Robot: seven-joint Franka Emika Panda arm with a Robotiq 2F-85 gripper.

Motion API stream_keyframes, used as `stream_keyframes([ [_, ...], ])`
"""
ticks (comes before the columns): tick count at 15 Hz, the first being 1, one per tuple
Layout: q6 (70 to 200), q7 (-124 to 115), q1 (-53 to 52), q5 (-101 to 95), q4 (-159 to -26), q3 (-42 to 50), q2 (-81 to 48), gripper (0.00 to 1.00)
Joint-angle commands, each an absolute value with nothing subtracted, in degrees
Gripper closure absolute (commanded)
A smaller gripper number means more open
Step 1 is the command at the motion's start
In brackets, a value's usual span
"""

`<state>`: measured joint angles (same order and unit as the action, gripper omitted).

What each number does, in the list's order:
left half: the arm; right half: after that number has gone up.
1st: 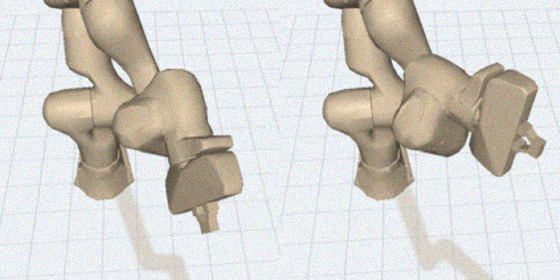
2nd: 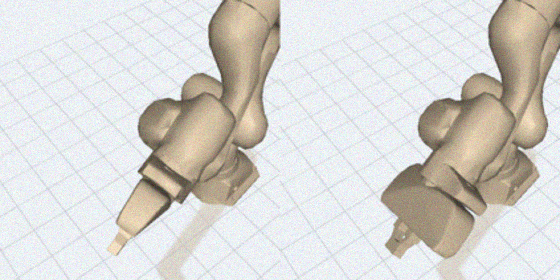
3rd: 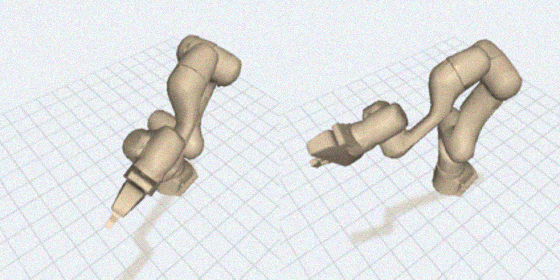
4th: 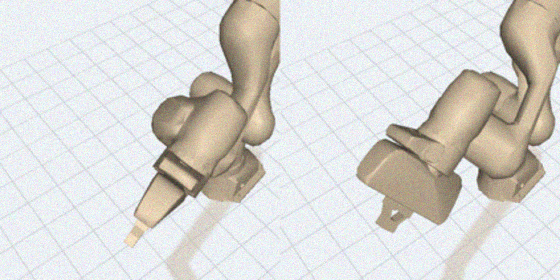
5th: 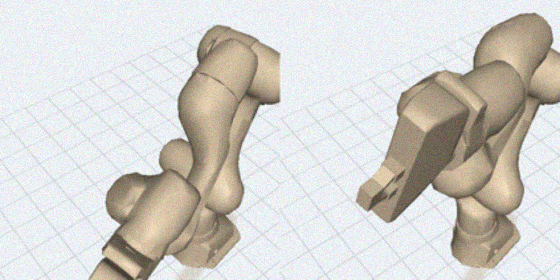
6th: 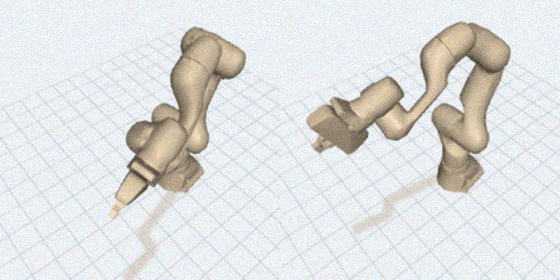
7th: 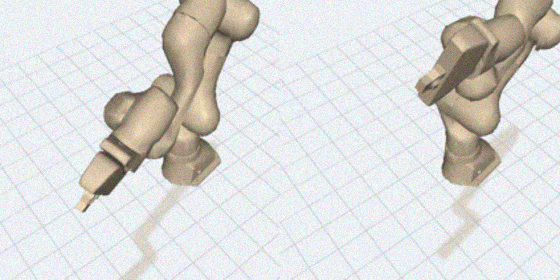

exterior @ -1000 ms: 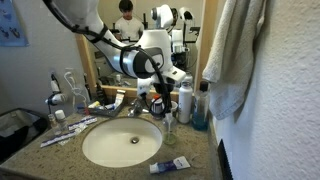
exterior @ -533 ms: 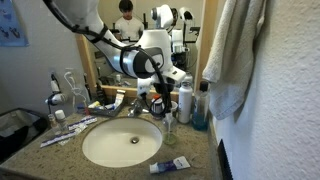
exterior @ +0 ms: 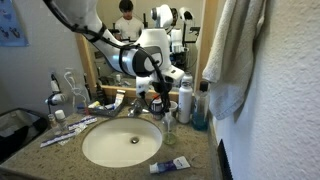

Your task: Press the nozzle of the soap bottle

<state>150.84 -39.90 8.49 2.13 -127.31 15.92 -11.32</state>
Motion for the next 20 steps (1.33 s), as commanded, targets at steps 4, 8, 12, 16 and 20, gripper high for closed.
stream_keyframes([
  [4, 146.8, -44.4, 7.0, -2.3, -127.0, 16.4, -11.6, 1.00],
  [8, 146.0, -46.6, 6.7, -4.7, -126.4, 16.4, -10.9, 1.00],
  [12, 145.2, -48.2, 6.3, -6.7, -125.6, 16.4, -10.1, 1.00],
  [16, 144.0, -49.2, 5.9, -8.6, -124.7, 16.1, -8.7, 1.00],
  [20, 142.4, -50.1, 5.3, -10.6, -123.8, 15.5, -6.3, 1.00],
])
